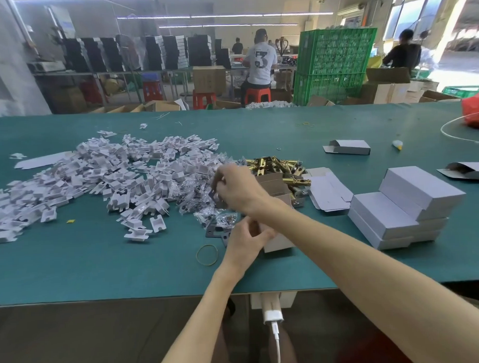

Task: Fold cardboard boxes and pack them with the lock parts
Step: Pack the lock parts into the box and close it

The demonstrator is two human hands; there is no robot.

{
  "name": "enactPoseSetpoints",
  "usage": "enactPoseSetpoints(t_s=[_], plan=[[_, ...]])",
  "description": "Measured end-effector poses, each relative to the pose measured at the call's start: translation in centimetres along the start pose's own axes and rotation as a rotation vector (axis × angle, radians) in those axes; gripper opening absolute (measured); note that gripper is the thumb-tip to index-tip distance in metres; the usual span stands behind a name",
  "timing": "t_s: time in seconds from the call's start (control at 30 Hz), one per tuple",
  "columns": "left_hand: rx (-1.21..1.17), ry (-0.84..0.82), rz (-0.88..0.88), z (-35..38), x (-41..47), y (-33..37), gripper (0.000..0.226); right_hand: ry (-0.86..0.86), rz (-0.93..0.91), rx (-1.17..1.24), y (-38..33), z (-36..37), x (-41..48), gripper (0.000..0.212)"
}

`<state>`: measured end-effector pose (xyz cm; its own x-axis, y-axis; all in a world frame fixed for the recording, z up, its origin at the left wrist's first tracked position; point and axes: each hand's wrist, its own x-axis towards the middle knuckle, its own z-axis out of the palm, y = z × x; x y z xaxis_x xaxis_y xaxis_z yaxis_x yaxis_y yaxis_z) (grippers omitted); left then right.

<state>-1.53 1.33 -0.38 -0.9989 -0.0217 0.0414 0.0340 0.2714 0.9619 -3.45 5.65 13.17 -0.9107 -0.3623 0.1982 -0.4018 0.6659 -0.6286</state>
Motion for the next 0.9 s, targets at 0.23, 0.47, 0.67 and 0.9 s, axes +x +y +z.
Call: enactPoseSetpoints(t_s=[0.23,0.47,0.67,0.9], plan=[[-0.234,-0.091,0.064,-0.1,-0.4,-0.3,0.048,-0.070,0.056,0.647,2.4,-6.6,-1.5,0.032],[-0.261,-0.086,0.087,-0.2,-0.6,-0.2,0.052,0.240,0.031,-0.001,5.7,-9.4,-3.3,0.025],[-0.278,-0.092,0.098,-0.1,-0.5,-0.2,0.063,0.177,-0.037,-0.321,6.0,-9.3,-3.8,0.019],[-0.309,-0.099,0.098,-0.2,-0.5,-0.3,0.049,0.059,-0.186,-0.707,5.8,-8.9,-3.7,0.014]])
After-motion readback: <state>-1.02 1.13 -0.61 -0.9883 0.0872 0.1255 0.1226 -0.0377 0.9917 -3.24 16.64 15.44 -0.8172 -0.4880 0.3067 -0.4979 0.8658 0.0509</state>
